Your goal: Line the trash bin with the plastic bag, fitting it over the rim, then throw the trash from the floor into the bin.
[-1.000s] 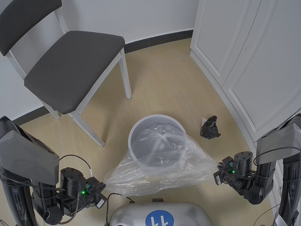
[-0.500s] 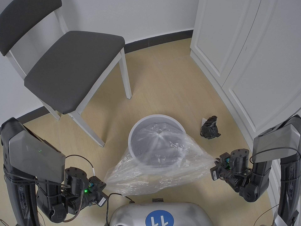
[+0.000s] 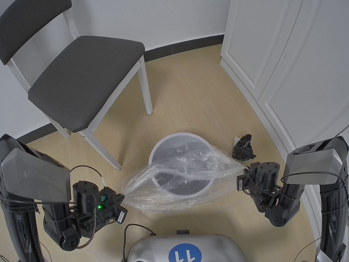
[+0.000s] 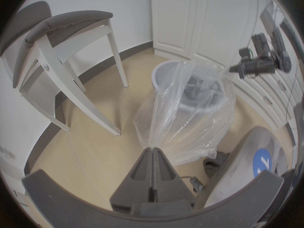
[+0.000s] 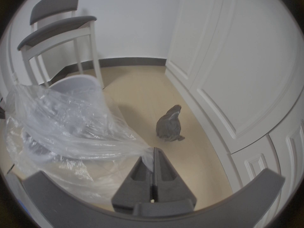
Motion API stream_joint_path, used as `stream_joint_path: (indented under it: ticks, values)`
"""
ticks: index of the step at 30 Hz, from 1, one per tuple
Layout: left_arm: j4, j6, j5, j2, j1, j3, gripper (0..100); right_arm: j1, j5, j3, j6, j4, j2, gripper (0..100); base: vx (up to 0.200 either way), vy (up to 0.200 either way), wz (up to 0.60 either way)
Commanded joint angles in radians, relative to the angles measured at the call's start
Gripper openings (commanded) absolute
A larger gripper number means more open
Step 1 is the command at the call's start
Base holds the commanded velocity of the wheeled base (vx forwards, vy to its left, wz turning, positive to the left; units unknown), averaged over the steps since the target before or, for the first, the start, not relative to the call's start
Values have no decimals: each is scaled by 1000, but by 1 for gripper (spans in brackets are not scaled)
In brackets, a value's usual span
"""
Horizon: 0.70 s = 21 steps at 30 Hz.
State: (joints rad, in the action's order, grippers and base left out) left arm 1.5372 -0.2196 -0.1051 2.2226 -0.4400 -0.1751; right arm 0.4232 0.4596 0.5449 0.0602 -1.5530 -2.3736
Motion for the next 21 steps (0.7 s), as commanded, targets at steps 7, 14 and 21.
stream_joint_path:
  ticks: [7, 14, 21]
  values:
    - [0, 25, 1, -20, -5, -27, 0, 0, 17, 12, -3, -18, -32, 0, 0, 0, 0]
    - [1, 25, -1, -54, -11, -17, 0, 16, 8, -46, -2, -18, 25, 0, 0, 0, 0]
    - [-2, 28, -1, -198, -48, 16, 0, 6, -148, -164, -20, -18, 148, 0, 0, 0, 0]
